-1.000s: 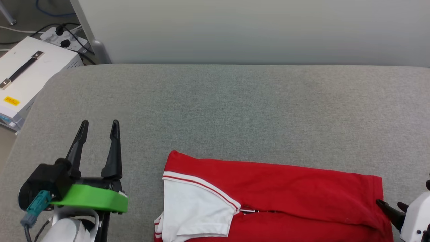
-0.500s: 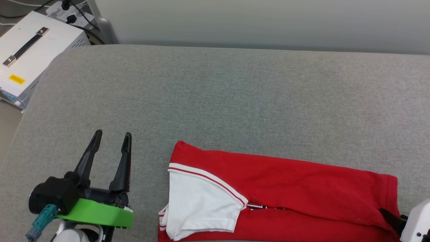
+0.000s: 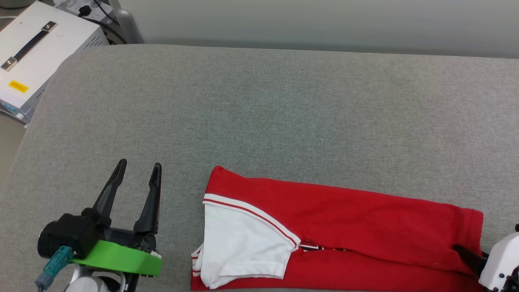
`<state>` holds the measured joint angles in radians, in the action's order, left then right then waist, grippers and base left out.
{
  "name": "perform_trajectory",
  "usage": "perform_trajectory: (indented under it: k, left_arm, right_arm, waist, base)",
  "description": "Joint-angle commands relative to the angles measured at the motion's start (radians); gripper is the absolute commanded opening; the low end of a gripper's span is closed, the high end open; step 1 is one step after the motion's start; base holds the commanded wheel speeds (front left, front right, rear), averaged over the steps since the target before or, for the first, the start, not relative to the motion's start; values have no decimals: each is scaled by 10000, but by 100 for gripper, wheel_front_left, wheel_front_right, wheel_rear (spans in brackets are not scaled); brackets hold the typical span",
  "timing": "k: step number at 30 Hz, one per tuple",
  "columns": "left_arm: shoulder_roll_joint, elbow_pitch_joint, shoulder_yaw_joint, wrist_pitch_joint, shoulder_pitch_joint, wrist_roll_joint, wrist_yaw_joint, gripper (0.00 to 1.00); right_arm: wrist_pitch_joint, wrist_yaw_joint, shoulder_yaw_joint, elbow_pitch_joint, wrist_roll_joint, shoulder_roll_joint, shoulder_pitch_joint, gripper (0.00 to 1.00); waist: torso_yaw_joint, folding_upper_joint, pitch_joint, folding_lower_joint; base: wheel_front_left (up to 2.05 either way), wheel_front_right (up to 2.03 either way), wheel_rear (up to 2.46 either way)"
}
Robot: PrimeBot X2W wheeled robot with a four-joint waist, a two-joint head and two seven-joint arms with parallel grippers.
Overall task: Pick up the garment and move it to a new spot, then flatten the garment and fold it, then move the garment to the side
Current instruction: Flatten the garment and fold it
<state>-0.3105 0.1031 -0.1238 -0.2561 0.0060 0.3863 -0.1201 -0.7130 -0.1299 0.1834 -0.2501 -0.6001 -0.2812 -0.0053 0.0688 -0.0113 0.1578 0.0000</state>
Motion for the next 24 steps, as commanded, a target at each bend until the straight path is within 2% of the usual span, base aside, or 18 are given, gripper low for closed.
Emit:
perform_trajectory:
  k: [1,3,4,5,6,7,16,24]
  left_arm:
    - [81,-58,16,-56,-138,-188,-56,100]
    - [92,-103,-2,-56,-152,-197,-71,100]
    - [99,-128,-11,-56,-157,-199,-76,100]
    - [108,-160,-24,-56,-159,-201,-81,100]
    - [116,-188,-40,-56,-158,-201,-85,100]
    - [127,-221,-63,-56,-154,-198,-89,100]
    - [192,-410,-168,-57,3,-150,-102,100]
    - [142,-475,-348,-57,177,-236,-104,100]
  right_arm:
    - [-145,-8,-467,-281,-526,418,16,100]
    - [-138,-8,-664,-257,-807,530,10,100]
    - [-120,-8,-721,-252,-901,556,12,89]
    - [-65,-8,-784,-247,-946,540,24,53]
    - [17,-8,-835,-238,-930,496,37,23]
    - [162,-8,-862,-247,-891,432,47,0]
    - [1296,-8,-713,-354,-821,-147,34,0]
    - [2162,-8,318,-490,-10,-926,32,0]
  waist:
    - [-10,113,-34,0]
    - [-18,113,-87,0]
    - [-16,113,-122,0]
    - [-12,113,-169,0]
    - [-7,113,-208,0]
    - [-1,113,-257,0]
    - [-36,113,-677,0]
    - [-136,113,-1008,0]
  base:
    - [0,0,0]
    - [0,0,0]
    - [0,0,0]
    - [0,0,0]
    - [0,0,0]
    - [0,0,0]
    - [0,0,0]
    - [0,0,0]
